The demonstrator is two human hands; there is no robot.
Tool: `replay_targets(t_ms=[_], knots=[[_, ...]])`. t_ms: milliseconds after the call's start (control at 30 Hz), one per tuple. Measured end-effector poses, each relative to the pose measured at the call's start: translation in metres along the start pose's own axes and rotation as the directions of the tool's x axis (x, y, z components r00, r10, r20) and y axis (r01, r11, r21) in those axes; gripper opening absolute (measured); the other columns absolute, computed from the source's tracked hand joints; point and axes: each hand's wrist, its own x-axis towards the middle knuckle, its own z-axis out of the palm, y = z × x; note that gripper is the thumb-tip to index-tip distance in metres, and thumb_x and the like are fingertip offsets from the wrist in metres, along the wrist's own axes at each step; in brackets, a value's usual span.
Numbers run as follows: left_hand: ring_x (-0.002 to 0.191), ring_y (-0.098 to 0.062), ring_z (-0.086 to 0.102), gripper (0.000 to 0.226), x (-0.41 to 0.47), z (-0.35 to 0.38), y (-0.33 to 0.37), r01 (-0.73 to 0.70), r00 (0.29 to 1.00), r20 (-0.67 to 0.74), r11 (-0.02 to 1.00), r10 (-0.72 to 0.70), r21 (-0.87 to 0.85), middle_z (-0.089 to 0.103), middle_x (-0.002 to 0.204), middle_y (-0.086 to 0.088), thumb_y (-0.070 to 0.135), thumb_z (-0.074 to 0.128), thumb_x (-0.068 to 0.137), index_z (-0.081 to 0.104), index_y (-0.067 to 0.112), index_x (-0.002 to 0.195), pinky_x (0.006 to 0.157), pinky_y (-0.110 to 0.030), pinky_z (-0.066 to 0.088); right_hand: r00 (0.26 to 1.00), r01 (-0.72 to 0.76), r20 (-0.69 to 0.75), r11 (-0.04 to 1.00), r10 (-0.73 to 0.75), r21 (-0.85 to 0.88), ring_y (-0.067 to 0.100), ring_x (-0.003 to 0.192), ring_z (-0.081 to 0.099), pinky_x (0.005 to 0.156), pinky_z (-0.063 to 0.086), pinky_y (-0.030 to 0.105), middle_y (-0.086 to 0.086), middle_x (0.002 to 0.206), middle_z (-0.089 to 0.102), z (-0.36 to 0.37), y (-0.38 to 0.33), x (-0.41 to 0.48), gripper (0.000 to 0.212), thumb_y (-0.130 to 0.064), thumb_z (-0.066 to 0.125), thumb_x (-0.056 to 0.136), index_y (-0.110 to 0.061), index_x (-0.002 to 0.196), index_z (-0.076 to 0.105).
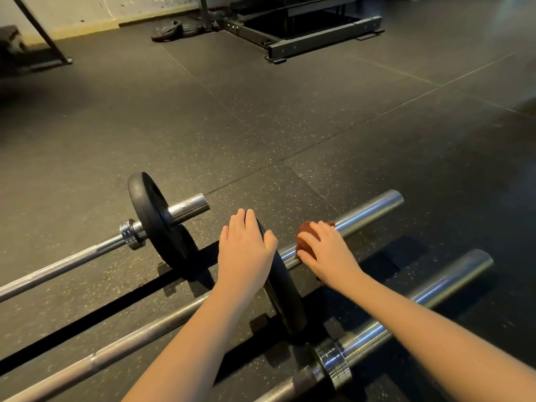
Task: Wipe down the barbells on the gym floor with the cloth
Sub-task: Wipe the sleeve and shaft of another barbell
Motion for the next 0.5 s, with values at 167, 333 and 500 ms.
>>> replay_targets(t_ms=[167, 333, 500], knots=[[0.124, -0.029, 0.038, 0.055, -0.004, 0.002, 0.013, 0.083, 0.996, -0.048, 0.993, -0.079, 0.088, 0.045, 0.131, -0.012, 0.032, 0.017, 0.084, 0.044, 0.003, 0.121, 0.106, -0.041, 0.03, 0.998, 0.017, 0.063, 0.979, -0.005, -0.205, 0.027, 0.14, 0.026, 0.116, 0.021, 0.042, 0.001, 0.151, 0.033, -0.023, 0.039, 0.005, 0.049, -0.047, 0.041, 0.097, -0.028, 0.142, 0.037], [0.129, -0.031, 0.036, 0.041, 0.003, 0.005, 0.023, 0.143, 0.989, -0.064, 0.98, -0.135, 0.136, 0.044, 0.135, -0.013, 0.026, 0.035, 0.095, 0.041, 0.004, 0.129, 0.109, -0.046, 0.029, 0.994, -0.104, 0.019, 0.992, 0.105, -0.073, 0.026, 0.144, 0.019, 0.118, 0.022, 0.045, 0.002, 0.155, 0.025, -0.004, 0.014, -0.002, 0.043, -0.039, 0.04, 0.1, -0.026, 0.141, 0.037], [0.147, -0.032, 0.005, 0.057, 0.004, 0.007, 0.034, 0.069, 0.998, -0.007, 0.965, -0.069, 0.255, 0.015, 0.159, -0.013, 0.026, 0.035, 0.1, 0.019, 0.002, 0.149, 0.12, -0.043, 0.007, 0.99, 0.027, 0.138, 0.997, -0.017, -0.073, 0.016, 0.13, 0.037, 0.111, 0.031, 0.034, -0.003, 0.143, 0.044, -0.034, 0.048, 0.019, 0.042, -0.034, 0.045, 0.099, -0.024, 0.14, 0.043]])
